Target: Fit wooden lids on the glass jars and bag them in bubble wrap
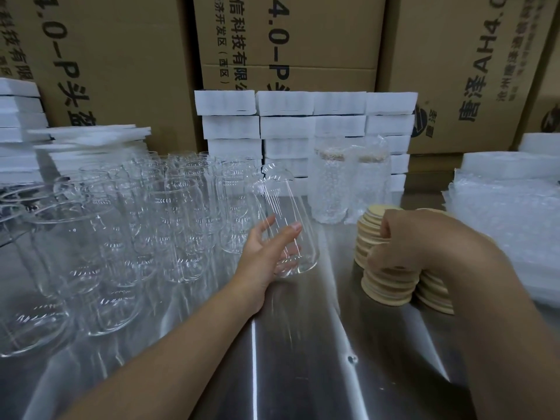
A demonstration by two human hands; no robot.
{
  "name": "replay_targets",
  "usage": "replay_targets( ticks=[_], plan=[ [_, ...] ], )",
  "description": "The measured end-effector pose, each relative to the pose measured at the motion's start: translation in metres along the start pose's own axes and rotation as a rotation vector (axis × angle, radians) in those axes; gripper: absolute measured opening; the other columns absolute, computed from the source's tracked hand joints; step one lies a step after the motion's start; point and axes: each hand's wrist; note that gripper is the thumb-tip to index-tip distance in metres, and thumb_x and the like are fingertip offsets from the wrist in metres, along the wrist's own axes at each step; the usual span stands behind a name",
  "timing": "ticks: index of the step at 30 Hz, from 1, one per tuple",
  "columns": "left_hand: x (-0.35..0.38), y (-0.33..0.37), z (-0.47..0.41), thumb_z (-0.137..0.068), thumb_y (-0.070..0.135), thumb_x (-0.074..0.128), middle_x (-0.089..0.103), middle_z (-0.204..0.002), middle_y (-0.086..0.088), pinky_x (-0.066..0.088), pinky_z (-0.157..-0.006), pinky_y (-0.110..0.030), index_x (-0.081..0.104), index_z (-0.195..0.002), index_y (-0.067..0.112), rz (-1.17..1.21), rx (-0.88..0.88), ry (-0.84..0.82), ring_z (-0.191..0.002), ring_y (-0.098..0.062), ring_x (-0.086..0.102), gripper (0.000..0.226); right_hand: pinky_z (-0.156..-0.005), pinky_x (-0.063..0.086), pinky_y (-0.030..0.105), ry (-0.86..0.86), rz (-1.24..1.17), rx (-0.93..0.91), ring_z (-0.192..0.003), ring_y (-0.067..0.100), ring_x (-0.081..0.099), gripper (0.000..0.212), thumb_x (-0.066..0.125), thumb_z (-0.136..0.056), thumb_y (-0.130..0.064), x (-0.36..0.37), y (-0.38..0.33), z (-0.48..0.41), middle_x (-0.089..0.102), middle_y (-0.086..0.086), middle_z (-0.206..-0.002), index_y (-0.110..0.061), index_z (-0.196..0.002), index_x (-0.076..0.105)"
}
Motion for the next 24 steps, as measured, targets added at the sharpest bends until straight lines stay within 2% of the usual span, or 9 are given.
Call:
replay_targets(
  ticks=[2, 4, 6, 9, 12, 15, 17, 20, 24],
  plan=[
    [0.000, 0.000, 0.001, -0.050, 0.038, 0.079, 0.067, -0.107, -0.008, 0.059, -0.083, -0.045, 0.046, -0.134, 0.022, -0.009, 0.001, 0.006, -0.092, -0.022, 0.070, 0.092, -0.076, 0.047, 0.031, -0.039, -0.009, 0.005, -0.094, 0.021, 0.055, 0.055, 0.070, -0.076, -0.046, 0.001, -0.002, 0.000, 0.053, -0.002, -0.096, -0.020, -0.117, 0.046],
    [0.001, 0.001, 0.002, -0.052, 0.037, 0.083, 0.068, -0.107, -0.007, 0.060, -0.079, -0.041, 0.045, -0.133, 0.023, -0.028, 0.002, -0.001, -0.096, -0.023, 0.069, 0.091, -0.085, 0.049, 0.036, -0.044, -0.019, 0.008, -0.106, 0.026, 0.053, 0.069, 0.073, -0.075, -0.044, 0.003, -0.003, -0.001, 0.048, 0.006, -0.118, -0.018, -0.128, 0.037],
    [0.002, 0.002, 0.005, -0.051, 0.035, 0.089, 0.068, -0.107, -0.007, 0.060, -0.069, -0.034, 0.044, -0.132, 0.024, -0.042, 0.007, -0.011, -0.098, -0.023, 0.069, 0.093, -0.087, 0.049, 0.038, -0.039, -0.054, 0.007, -0.110, 0.027, 0.050, 0.076, 0.074, -0.073, -0.045, 0.004, -0.002, -0.002, 0.042, 0.008, -0.127, -0.018, -0.132, 0.033],
    [0.005, 0.004, 0.007, -0.049, 0.038, 0.080, 0.067, -0.109, -0.007, 0.056, -0.058, -0.024, 0.042, -0.134, 0.023, -0.071, 0.035, -0.015, -0.097, -0.020, 0.068, 0.095, -0.074, 0.048, 0.033, -0.024, -0.181, -0.033, -0.099, 0.022, 0.053, 0.077, 0.069, -0.072, -0.048, 0.004, -0.003, -0.005, 0.050, 0.002, -0.113, -0.022, -0.136, 0.033],
    [0.005, 0.002, 0.006, -0.059, 0.029, 0.079, 0.069, -0.097, -0.002, 0.054, -0.056, -0.020, 0.041, -0.135, 0.021, -0.083, 0.064, -0.017, -0.096, -0.016, 0.067, 0.085, -0.065, 0.046, 0.029, 0.056, -0.496, -0.093, -0.086, 0.012, 0.060, 0.076, 0.066, -0.069, -0.053, 0.005, -0.009, -0.010, 0.060, -0.007, -0.096, -0.030, -0.135, 0.036],
    [0.003, 0.001, 0.005, -0.054, 0.031, 0.086, 0.069, -0.103, -0.001, 0.058, -0.070, -0.028, 0.041, -0.134, 0.023, -0.123, 0.073, -0.014, -0.091, -0.008, 0.069, 0.093, -0.062, 0.040, 0.024, 0.228, -0.815, -0.150, -0.081, 0.003, 0.057, 0.066, 0.063, -0.076, -0.054, 0.011, -0.018, -0.017, 0.060, -0.013, -0.089, -0.032, -0.133, 0.039],
    [0.001, 0.000, 0.004, -0.051, 0.031, 0.093, 0.067, -0.113, -0.002, 0.057, -0.085, -0.033, 0.042, -0.132, 0.026, -0.179, 0.080, -0.013, -0.095, -0.007, 0.068, 0.095, -0.064, 0.037, 0.020, 0.376, -0.984, -0.183, -0.088, 0.003, 0.054, 0.065, 0.063, -0.079, -0.055, 0.015, -0.022, -0.021, 0.056, -0.011, -0.101, -0.034, -0.134, 0.038],
    [0.000, 0.000, 0.005, -0.050, 0.034, 0.093, 0.063, -0.120, -0.002, 0.054, -0.083, -0.030, 0.043, -0.129, 0.032, -0.237, 0.092, -0.023, -0.102, -0.011, 0.066, 0.093, -0.066, 0.038, 0.019, 0.568, -1.132, -0.214, -0.094, 0.003, 0.052, 0.065, 0.065, -0.079, -0.057, 0.018, -0.025, -0.023, 0.049, -0.003, -0.120, -0.035, -0.133, 0.038],
    [0.001, -0.004, 0.005, -0.050, 0.037, 0.088, 0.062, -0.119, 0.005, 0.052, -0.085, -0.026, 0.042, -0.127, 0.037, -0.360, 0.133, -0.061, -0.109, -0.008, 0.062, 0.090, -0.077, 0.047, 0.018, 0.733, -1.284, -0.261, -0.101, 0.004, 0.056, 0.056, 0.071, -0.078, -0.052, 0.018, -0.029, -0.020, 0.051, -0.002, -0.121, -0.029, -0.125, 0.050]
  ],
)
Point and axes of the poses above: each hand's wrist, its own z-axis away from the middle knuckle, its own x-axis out of the palm, y = z × x
